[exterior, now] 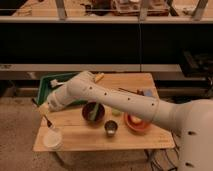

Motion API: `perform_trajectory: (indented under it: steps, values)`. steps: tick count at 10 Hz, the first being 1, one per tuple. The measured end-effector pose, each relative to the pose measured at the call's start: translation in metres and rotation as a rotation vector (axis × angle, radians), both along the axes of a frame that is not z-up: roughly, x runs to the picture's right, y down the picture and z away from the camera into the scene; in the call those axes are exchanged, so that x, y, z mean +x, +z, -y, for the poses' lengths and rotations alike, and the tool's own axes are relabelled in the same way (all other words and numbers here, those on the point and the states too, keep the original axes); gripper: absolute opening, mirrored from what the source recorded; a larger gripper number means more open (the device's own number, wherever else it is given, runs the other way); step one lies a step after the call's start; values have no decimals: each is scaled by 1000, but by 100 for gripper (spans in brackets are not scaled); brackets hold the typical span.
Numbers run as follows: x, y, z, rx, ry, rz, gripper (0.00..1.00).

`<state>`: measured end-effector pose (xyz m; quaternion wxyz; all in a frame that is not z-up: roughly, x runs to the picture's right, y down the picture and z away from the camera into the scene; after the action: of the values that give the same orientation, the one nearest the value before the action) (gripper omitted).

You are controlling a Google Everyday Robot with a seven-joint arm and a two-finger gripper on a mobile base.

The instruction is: Place fork in paper cup

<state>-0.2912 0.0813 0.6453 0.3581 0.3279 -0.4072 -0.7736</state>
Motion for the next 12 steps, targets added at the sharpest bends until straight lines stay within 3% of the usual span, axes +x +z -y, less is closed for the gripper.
perform_trajectory:
  steps: [3,6,12]
  values:
    - [-17,-8,-15,24,-33,86,3]
    - [-25,-7,-30,61,-61,134,3]
    - [-30,13,-60,110,-111,231,3]
